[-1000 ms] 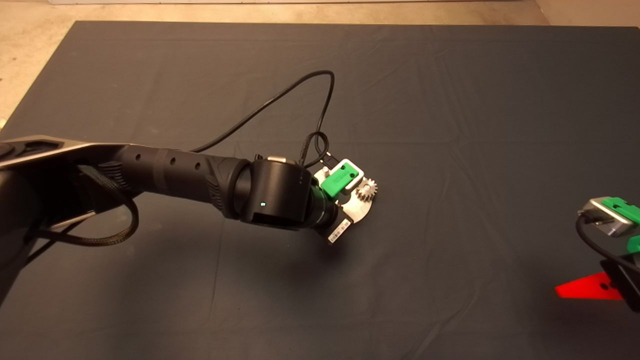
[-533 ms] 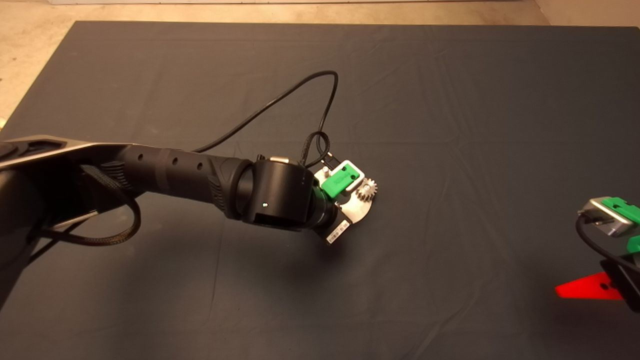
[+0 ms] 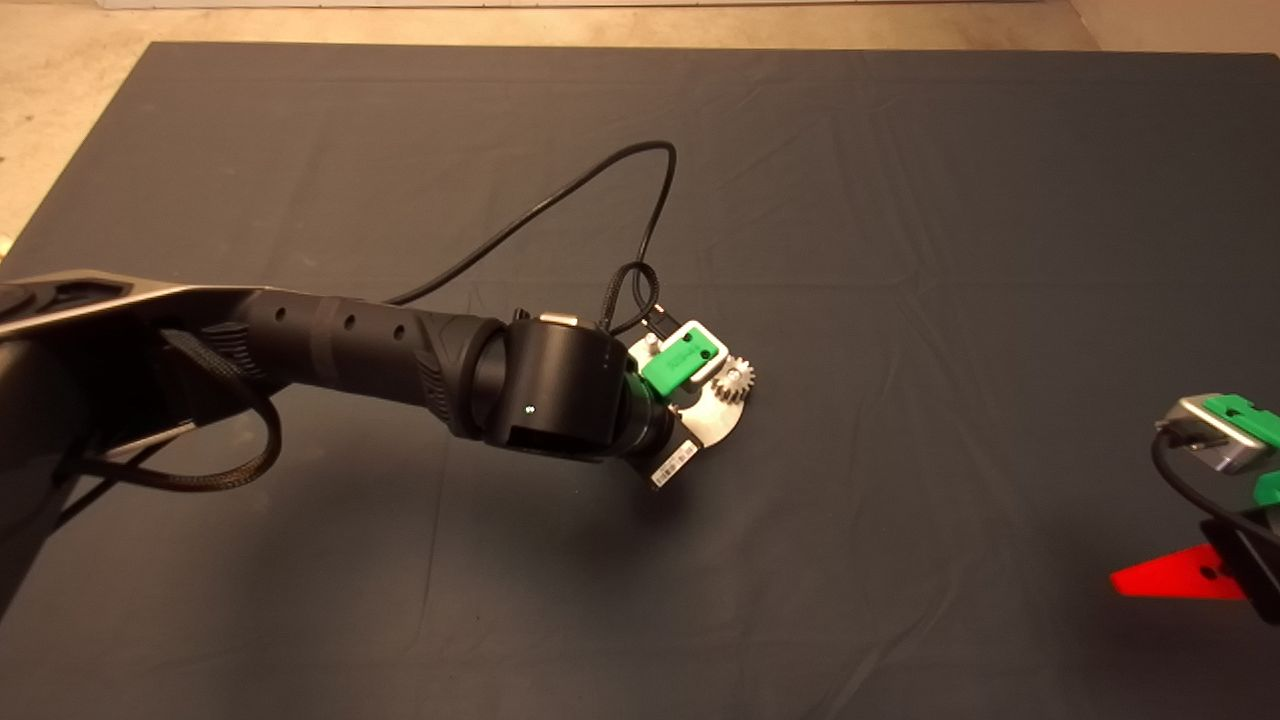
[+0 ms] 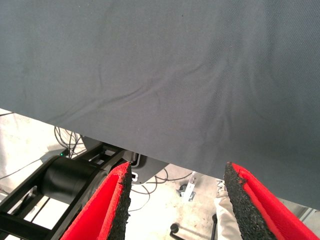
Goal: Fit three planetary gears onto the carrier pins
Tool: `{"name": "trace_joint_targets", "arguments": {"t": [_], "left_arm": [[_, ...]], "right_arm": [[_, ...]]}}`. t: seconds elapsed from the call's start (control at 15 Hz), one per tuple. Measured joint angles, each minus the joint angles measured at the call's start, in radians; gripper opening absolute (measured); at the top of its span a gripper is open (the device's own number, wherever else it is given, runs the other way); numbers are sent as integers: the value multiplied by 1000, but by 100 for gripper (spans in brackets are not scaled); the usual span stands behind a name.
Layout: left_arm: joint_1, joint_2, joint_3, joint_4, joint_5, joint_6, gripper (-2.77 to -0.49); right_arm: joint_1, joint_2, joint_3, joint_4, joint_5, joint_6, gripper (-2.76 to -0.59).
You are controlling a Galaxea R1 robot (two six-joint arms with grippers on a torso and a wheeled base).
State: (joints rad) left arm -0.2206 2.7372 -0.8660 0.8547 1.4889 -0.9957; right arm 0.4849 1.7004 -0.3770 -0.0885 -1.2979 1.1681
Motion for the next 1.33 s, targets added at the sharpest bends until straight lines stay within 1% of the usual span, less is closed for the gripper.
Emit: {"name": "trace_joint_targets", "arguments": {"t": [0.07,0.2,0.4,0.6,0.73,0.8,0.87,1.07,1.33], "left_arm": [[0,0,0,0,0,0,-271],[-2,0,0,-4,3,3,-271],[-2,0,-1,-5,3,24,-271],[-5,0,-8,-11,3,27,-271],[-7,4,-20,-14,3,34,-271],[-6,6,-35,-17,-3,36,-271],[-4,6,-47,-20,1,37,-271],[-4,3,-51,-20,11,38,-271],[-4,3,-55,-21,11,44,-271]], "right_arm": [[0,0,0,0,5,0,-202],[0,0,0,0,21,0,-202],[0,0,0,0,22,0,-202],[0,0,0,0,23,0,-202],[0,0,0,0,23,0,-202],[0,0,0,0,23,0,-202],[0,0,0,0,23,0,-202],[0,0,0,0,24,0,-202],[0,0,-1,0,23,0,-202]]}}
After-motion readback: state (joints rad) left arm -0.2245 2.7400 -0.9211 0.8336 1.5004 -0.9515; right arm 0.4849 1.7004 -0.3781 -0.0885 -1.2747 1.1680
